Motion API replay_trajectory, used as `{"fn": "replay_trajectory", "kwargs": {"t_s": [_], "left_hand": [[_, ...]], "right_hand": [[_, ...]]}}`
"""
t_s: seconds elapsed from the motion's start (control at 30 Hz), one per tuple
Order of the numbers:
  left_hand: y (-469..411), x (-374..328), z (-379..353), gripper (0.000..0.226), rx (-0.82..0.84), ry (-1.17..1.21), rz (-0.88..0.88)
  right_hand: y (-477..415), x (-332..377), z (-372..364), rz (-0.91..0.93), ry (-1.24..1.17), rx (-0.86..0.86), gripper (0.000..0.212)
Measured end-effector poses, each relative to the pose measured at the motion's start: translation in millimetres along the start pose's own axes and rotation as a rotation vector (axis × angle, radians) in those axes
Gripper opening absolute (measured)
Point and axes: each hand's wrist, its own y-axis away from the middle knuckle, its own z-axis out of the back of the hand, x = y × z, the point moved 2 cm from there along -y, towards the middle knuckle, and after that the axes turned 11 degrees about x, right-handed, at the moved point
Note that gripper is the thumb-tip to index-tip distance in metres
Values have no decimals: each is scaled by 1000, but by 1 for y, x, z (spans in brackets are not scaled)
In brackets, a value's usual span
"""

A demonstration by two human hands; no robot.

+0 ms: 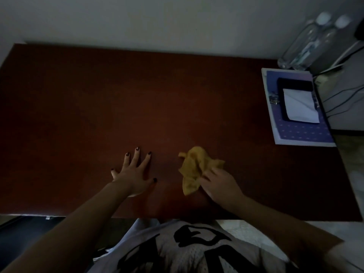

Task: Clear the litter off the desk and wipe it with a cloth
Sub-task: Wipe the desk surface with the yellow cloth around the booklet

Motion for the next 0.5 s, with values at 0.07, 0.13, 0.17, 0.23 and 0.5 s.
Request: {"fn": "replay_trajectory", "kwargs": {"t_s": [0.07, 0.13, 0.17, 0.23, 0.5], "left_hand": [[-1, 1, -2, 87, -6, 20, -13], [-1, 2, -5, 92, -13, 33, -32], [-2, 2, -5, 95, -13, 39, -39], [0, 4, -4, 103, 7, 39, -52], [6, 7, 0, 131, 62, -6, -94]], "right_hand": [[17, 4, -5, 16, 34, 35, 11], [18, -2, -5, -22, 40, 102, 22], [13, -7, -2, -7, 40, 149, 25], [-2, -14, 5, 43, 35, 228, 30], [-68, -101, 21, -486, -130, 400, 39]]}}
